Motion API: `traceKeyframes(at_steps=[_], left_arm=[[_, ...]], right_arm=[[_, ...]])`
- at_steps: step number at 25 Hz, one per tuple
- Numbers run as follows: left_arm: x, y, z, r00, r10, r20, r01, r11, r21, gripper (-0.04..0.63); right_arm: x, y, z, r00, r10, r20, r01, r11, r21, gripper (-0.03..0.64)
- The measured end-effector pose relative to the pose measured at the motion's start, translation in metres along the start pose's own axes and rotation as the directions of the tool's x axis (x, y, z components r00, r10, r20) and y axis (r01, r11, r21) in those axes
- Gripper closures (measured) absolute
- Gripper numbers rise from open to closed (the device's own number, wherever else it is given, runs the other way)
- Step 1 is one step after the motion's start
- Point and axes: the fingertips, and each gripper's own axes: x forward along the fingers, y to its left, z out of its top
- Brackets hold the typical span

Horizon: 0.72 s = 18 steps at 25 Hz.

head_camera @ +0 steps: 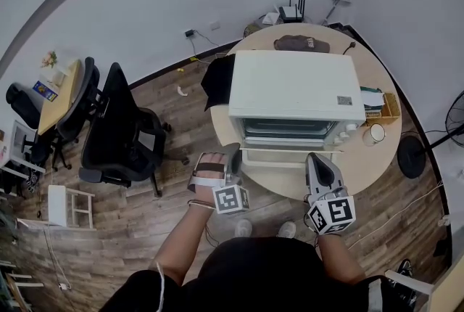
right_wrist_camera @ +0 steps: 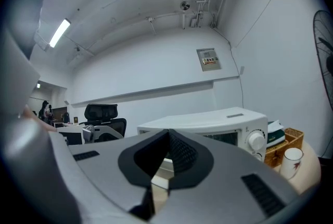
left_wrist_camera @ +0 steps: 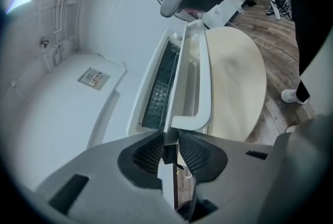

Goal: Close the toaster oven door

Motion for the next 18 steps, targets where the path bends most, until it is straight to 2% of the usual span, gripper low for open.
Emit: traceKeyframes(at_steps=[9, 14, 18], left_arm=[[0.012, 0.013, 0.000, 1.000, 0.001, 0.007, -0.001, 1.000, 0.000, 0.511], [0.024, 0.027, 0.000, 1.000, 0.028, -0.005, -0.029, 0.998, -0.050, 0.508], [0.032, 0.033, 0.000, 1.000, 0.026, -0.006, -0.026, 0.998, -0.050, 0.506]], right_arm=[[0.004, -0.002, 0.003, 1.000, 0.009, 0.003, -0.009, 1.000, -0.004, 0.620], [0.003, -0.006, 0.001, 1.000, 0.005, -0.002, -0.005, 1.000, -0.004, 0.620], [0.002, -0.009, 0.001, 1.000, -0.002, -0.005, 0.002, 1.000, -0.009, 0.620]])
